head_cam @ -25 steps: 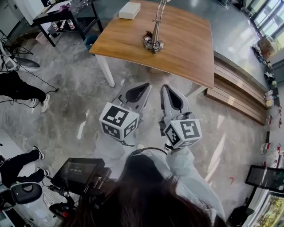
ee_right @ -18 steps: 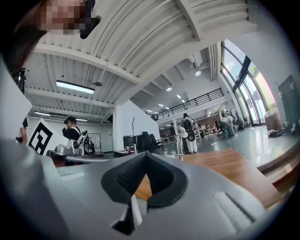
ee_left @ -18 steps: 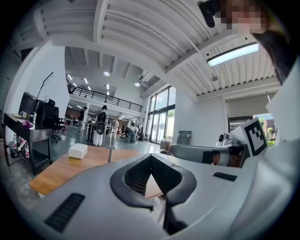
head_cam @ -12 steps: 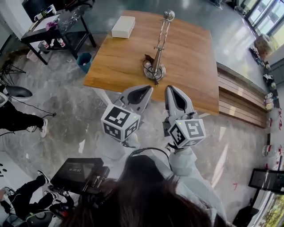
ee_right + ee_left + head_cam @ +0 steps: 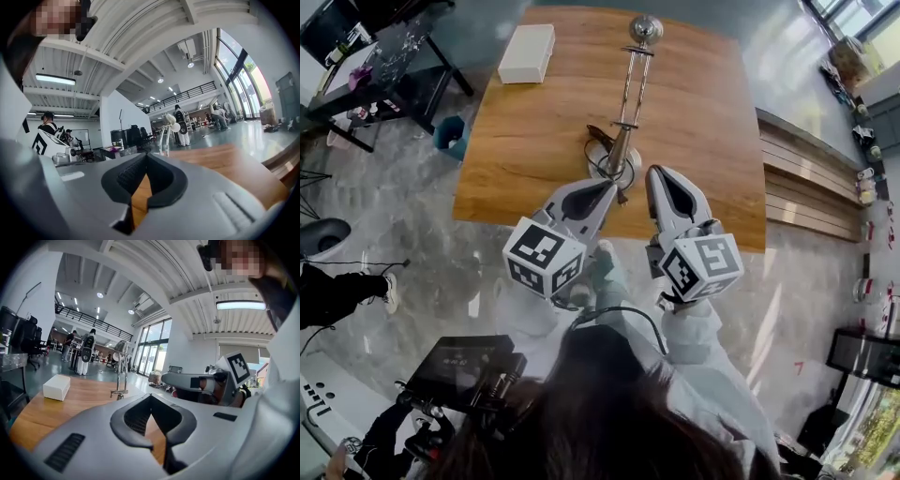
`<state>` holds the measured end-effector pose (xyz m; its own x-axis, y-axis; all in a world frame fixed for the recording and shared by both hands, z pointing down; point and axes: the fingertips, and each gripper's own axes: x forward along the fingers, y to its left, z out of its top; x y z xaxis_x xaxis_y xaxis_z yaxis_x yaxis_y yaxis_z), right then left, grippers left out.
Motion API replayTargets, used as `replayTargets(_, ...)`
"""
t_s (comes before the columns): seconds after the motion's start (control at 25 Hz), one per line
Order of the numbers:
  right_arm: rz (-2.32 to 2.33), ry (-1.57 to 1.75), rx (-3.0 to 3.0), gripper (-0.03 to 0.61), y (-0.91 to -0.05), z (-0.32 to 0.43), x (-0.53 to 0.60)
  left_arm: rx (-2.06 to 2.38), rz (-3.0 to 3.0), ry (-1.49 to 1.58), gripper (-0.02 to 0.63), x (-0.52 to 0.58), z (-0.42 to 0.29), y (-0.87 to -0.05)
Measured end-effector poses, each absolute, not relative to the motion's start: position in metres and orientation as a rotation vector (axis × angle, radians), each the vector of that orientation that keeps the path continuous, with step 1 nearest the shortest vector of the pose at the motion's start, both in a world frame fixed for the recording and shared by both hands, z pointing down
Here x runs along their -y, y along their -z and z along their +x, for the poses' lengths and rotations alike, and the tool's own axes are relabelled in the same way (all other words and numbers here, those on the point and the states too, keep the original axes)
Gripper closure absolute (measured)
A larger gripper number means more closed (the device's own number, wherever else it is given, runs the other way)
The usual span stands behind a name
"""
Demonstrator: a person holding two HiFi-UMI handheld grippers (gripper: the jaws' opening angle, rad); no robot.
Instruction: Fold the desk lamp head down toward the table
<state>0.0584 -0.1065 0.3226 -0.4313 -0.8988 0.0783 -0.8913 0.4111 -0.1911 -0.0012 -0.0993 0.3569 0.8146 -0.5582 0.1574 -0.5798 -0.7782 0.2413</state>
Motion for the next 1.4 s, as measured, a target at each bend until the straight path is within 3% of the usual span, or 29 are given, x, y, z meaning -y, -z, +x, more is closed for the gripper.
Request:
replayTargets(0.48, -1.354, 0.488, -2.797, 0.552, -0.333, 0.093, 0.243, 0.656, 2.689, -0.363, 0.609, 0.201, 0.046, -0.407)
replayTargets(0.64, -1.215, 0.545, -2.879, 0.474, -0.336, 0.088, 0.266, 0.594, 2.646, -0.341, 0.607, 0.217, 0.042, -0.421)
replayTargets(0.8, -0.966, 0.695, -2.909, 0.431, -0.332, 0.075, 0.279, 0.506, 2.628, -0.345, 0.516, 0.230, 0.037, -0.434)
replayTargets(0.96, -0.800, 0.778, -2.919, 0.430, -0.328, 0.064, 0.287, 0.426, 2.623, -0.365, 0.478, 0.241, 0.043, -0.444)
replayTargets(1.24, -0.578, 0.867, -2.943, 0.430, -0.335, 0.042, 0.302, 0.350, 2.662, -0.443, 0.476, 0.261, 0.057, -0.456)
replayTargets(1.4, -0.555, 0.793, -2.996, 0.510, -0.332, 0.038, 0.303, 0.319, 2.691, -0.414, 0.477, 0.267, 0.064, -0.452)
